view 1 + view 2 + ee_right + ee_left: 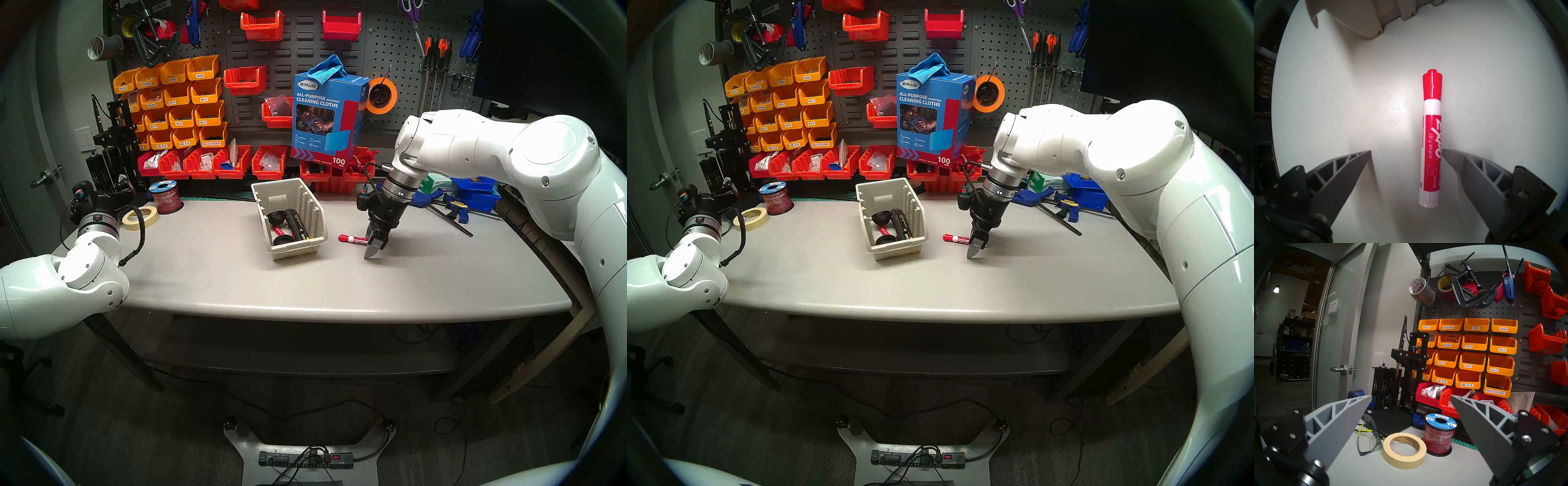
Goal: Take out tools from the storage box
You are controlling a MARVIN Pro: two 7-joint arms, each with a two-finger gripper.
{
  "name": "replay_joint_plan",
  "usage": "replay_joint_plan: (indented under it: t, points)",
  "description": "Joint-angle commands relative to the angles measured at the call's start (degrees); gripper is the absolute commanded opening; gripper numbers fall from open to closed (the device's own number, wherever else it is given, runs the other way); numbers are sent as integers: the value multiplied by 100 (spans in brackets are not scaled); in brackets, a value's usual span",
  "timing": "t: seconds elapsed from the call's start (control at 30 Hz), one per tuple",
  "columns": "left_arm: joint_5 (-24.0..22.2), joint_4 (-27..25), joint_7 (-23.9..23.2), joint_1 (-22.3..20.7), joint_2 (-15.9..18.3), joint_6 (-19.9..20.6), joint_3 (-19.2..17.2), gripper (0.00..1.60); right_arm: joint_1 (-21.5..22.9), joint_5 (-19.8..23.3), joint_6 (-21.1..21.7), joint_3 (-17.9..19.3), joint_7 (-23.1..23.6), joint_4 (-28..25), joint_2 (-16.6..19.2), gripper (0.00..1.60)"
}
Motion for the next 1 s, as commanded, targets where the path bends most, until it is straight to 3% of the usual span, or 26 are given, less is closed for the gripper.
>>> replay_joint_plan:
  t: [0.0,0.43,0.97]
  points:
    - [25,-10,-9,-68,-10,-8,-63,160,460,-17,95,-6,-436,-573,317,160]
    - [25,-10,-9,-68,-10,-8,-64,160,1223,-10,149,120,-1536,-1929,679,160]
    - [28,-10,-9,-70,-9,-7,-65,160,2004,-291,319,537,-2861,-3061,1048,160]
